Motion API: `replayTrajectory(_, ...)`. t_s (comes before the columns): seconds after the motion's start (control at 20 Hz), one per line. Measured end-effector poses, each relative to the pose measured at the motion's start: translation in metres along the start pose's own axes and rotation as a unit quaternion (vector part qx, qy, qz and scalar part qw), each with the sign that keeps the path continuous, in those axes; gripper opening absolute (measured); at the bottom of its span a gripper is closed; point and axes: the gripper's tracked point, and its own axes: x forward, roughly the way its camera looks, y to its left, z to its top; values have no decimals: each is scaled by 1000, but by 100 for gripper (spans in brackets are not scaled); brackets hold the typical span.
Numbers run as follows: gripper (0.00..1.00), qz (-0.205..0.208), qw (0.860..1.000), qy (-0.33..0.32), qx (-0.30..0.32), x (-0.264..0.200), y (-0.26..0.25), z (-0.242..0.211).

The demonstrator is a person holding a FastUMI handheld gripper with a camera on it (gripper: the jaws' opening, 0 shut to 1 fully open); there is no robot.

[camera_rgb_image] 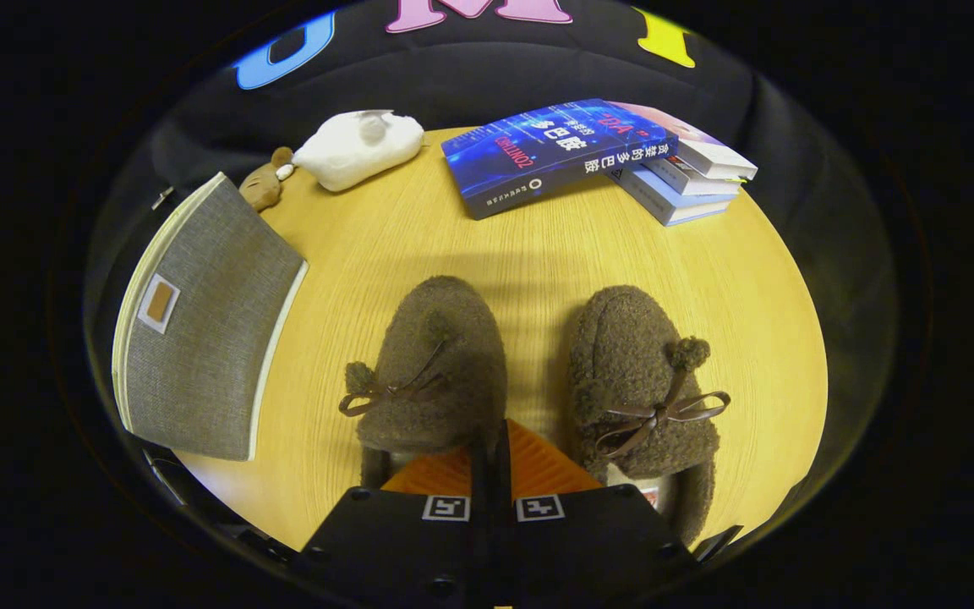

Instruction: Open the storage box then place both shoes into the box .Put the left shoe in first, then the right shoe, with the right side of both shoes facing outward in a uniform manner.

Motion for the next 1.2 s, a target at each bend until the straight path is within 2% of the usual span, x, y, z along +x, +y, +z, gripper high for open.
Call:
replayTrajectory(0.3, 5, 16, 999, -30, 27, -26, 4, 15)
replayTrajectory(0.55, 5, 47, 996, -76, 24, -70, 26, 51)
replayTrajectory(0.9, 5, 119, 984, -127, 29, -145, 113, 119)
replayTrajectory(1.05, 5, 144, 980, -136, 30, -163, 163, 140)
replayTrajectory(1.2, 5, 153, 979, -123, 46, -157, 206, 147)
